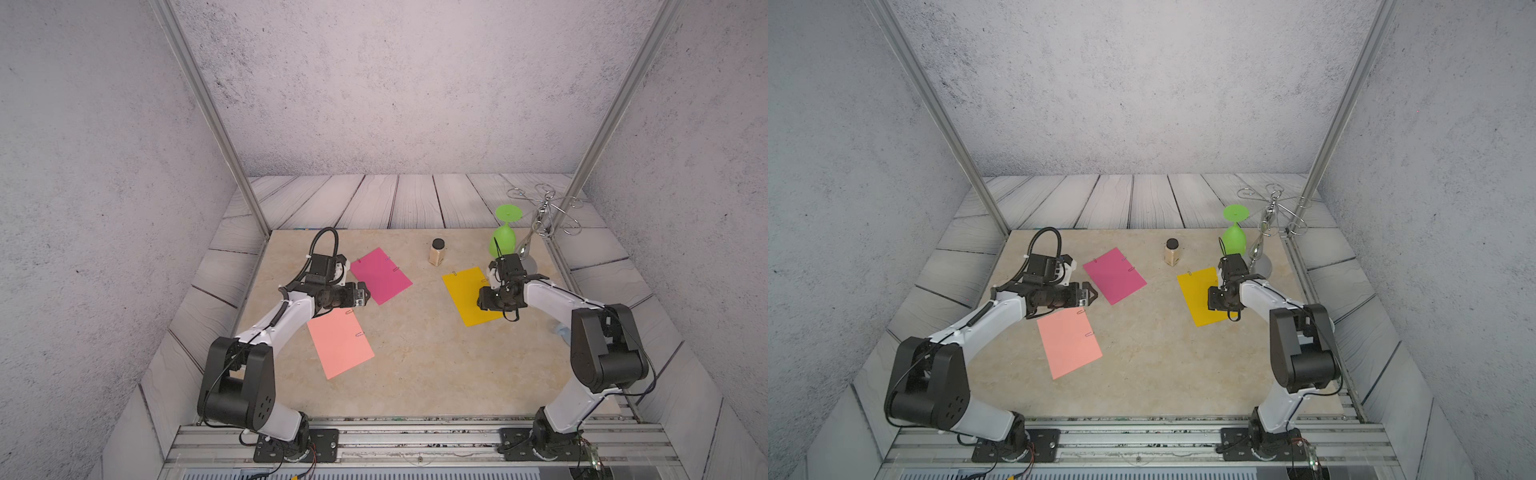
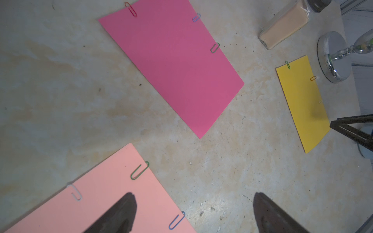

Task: Unclip the paperclips from the documents
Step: Move the document to the center of the board.

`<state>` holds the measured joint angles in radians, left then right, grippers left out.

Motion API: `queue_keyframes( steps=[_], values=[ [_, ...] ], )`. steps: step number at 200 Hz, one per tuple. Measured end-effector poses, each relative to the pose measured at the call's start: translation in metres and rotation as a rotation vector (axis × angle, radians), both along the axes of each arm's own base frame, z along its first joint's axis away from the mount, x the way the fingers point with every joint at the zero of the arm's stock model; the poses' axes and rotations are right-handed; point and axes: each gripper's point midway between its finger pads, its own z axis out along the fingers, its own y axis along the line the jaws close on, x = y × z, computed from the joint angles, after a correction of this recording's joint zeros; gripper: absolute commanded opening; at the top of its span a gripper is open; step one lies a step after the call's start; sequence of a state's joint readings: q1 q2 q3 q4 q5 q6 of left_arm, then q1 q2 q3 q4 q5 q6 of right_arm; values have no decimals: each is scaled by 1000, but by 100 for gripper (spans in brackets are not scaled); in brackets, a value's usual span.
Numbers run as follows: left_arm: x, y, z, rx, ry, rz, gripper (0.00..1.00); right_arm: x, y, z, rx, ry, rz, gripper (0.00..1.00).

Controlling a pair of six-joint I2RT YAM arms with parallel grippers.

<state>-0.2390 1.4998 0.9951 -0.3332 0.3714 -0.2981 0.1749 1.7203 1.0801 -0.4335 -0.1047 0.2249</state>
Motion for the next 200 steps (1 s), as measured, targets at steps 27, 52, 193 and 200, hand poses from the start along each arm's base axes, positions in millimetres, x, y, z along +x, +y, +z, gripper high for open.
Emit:
queue_keyframes(
  steps=[27, 52, 193, 200],
  values=[
    [1, -8, -5, -35, 34, -22, 91, 6, 1, 0, -14, 20, -1, 53],
    [-2, -14, -11, -63, 76, -38, 90, 11, 3, -1, -24, 39, 2, 52],
    [-11, -19, -10, -92, 128, -62, 90, -30, 27, -35, -118, 242, 65, 51],
    [-11, -19, -10, -92, 131, -63, 90, -34, 30, -35, -129, 248, 75, 51]
  ],
)
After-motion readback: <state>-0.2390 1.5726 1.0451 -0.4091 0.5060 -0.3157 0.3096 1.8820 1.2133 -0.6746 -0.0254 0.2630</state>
